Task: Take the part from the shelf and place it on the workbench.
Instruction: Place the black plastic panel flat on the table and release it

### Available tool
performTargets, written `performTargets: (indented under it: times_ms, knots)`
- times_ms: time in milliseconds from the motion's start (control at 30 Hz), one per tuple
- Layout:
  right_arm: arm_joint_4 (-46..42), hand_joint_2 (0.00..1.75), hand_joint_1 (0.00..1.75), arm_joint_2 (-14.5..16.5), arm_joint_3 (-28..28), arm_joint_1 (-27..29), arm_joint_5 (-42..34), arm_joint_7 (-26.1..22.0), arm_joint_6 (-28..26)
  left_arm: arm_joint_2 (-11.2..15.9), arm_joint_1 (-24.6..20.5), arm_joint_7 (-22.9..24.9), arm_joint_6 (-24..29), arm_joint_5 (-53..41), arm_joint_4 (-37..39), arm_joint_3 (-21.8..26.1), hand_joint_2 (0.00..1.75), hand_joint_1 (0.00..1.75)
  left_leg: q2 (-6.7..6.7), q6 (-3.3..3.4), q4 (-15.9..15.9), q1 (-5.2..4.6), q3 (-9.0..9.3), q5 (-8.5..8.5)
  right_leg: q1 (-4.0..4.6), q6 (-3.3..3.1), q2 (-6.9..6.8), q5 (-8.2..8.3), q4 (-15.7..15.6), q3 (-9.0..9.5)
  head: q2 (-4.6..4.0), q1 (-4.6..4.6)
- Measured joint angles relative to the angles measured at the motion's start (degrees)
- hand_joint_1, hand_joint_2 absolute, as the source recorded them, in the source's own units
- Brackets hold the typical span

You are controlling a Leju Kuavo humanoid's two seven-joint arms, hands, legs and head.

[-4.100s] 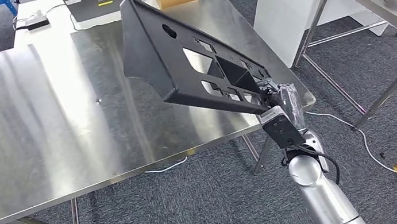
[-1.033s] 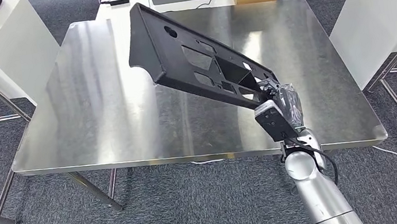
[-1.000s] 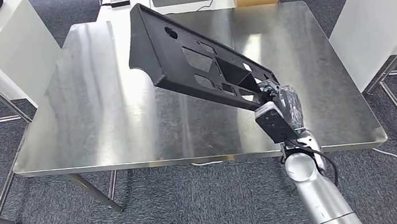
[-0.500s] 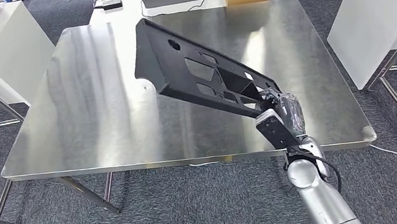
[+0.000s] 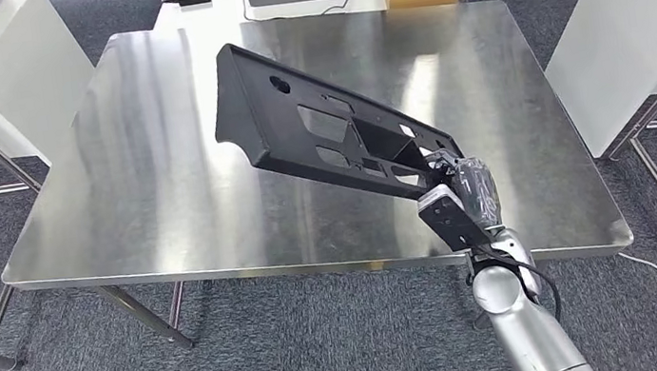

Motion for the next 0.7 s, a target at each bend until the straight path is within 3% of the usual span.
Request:
performTargets:
  times_ms: [100,133,167,200,267,333,433,500,600,633,667,700]
  knots:
    - [0.3,1.75,1.75,-0.3,0.0,0.0,0.2,-0.1,0.0,0.0,0.0,0.0,-0.3,-0.2,0.0,0.0,1.75,0.00,-0.32,0.18,-0.4,0.15,0.35,0.04,-0.34,0.01,0.18,-3.74,10.2,-5.56,0.00,0.13]
    - [0.4,1.75,1.75,-0.4,-0.1,0.1,0.2,0.0,-0.1,0.0,0.0,0.0,-0.3,-0.3,0.0,0.0,1.75,0.00,-0.49,0.16,-0.3,0.14,0.36,0.01,-0.51,0.29,0.19,-4.17,12.5,-7.01,0.00,0.13]
    - [0.5,1.75,1.75,-0.5,-0.1,0.2,0.4,0.0,-0.1,-0.1,0.0,0.0,-0.3,-0.4,0.0,0.0,1.75,0.00,-0.68,0.10,-0.3,0.15,0.39,-0.04,-0.70,0.77,0.19,-3.65,12.7,-7.41,0.00,0.15]
    - [0.5,1.75,1.75,-0.7,-0.1,0.3,0.6,0.0,-0.1,-0.1,0.0,0.0,-0.4,-0.4,0.0,0.0,1.75,0.00,-0.86,-0.01,-0.3,0.17,0.47,-0.12,-0.92,1.37,0.18,-2.31,10.6,-6.62,0.00,0.16]
    - [0.6,1.75,1.75,-0.8,-0.1,0.3,0.8,0.0,-0.1,-0.1,0.0,-0.1,-0.4,-0.4,0.0,0.0,1.75,0.00,-1.15,-0.50,-0.1,0.09,0.65,-0.44,-1.37,2.29,0.18,1.11,2.7,-2.98,0.00,0.15]
    - [0.6,1.75,1.75,-0.9,-0.1,0.1,0.9,0.0,-0.2,-0.2,0.0,-0.1,-0.4,-0.5,0.0,0.0,1.75,0.00,-1.28,-1.19,0.2,-0.09,0.70,-0.83,-1.45,2.02,0.26,2.86,-2.1,-0.58,0.00,0.07]
    - [0.6,1.75,1.75,-1.0,-0.1,-0.1,1.9,0.5,-0.5,-0.2,0.0,-0.3,-0.6,-0.5,0.0,0.0,1.75,0.00,-1.25,-2.03,0.4,0.16,0.60,-1.11,-1.38,0.76,0.32,3.14,-2.7,-0.24,0.00,-0.03]
    - [0.6,1.75,1.75,-1.1,-0.2,-0.5,3.2,1.3,-1.0,-0.2,0.0,-0.5,-0.8,-0.5,0.0,0.0,1.75,0.00,-1.04,-2.64,2.6,0.45,-0.34,-2.60,-1.72,-0.08,0.32,3.23,-2.8,0.00,0.00,-0.16]
    - [0.9,1.75,1.75,-1.2,-0.3,-1.3,6.0,3.0,-1.9,-0.3,0.0,-0.8,-1.0,-0.5,0.0,0.0,1.75,0.00,-0.80,-3.38,13.0,0.70,-5.51,-7.54,-1.71,-0.79,0.31,3.11,-2.9,0.19,0.00,-0.38]
    - [1.2,1.75,1.75,-1.2,-0.3,-1.5,7.4,3.9,-2.2,-0.2,0.0,-0.8,-1.1,-0.5,0.0,0.0,1.75,0.00,-0.79,-3.50,15.8,0.78,-7.12,-8.30,-1.67,-0.83,0.32,3.06,-2.9,0.21,0.00,-0.37]
    - [1.6,1.75,1.75,-1.3,-0.3,-1.8,9.2,4.9,-2.6,-0.2,0.0,-0.9,-1.3,-0.5,0.0,0.0,1.75,0.00,-0.76,-3.54,16.6,0.85,-7.83,-7.95,-1.66,-0.85,0.33,3.03,-2.9,0.25,0.00,-0.38]
    - [2.0,1.75,1.75,-1.3,-0.3,-2.2,11.1,6.0,-3.0,-0.2,0.0,-1.0,-1.4,-0.5,0.0,0.0,1.75,0.00,-0.69,-3.49,15.0,0.90,-7.30,-6.43,-1.67,-0.80,0.35,2.98,-2.9,0.32,0.00,-0.37]
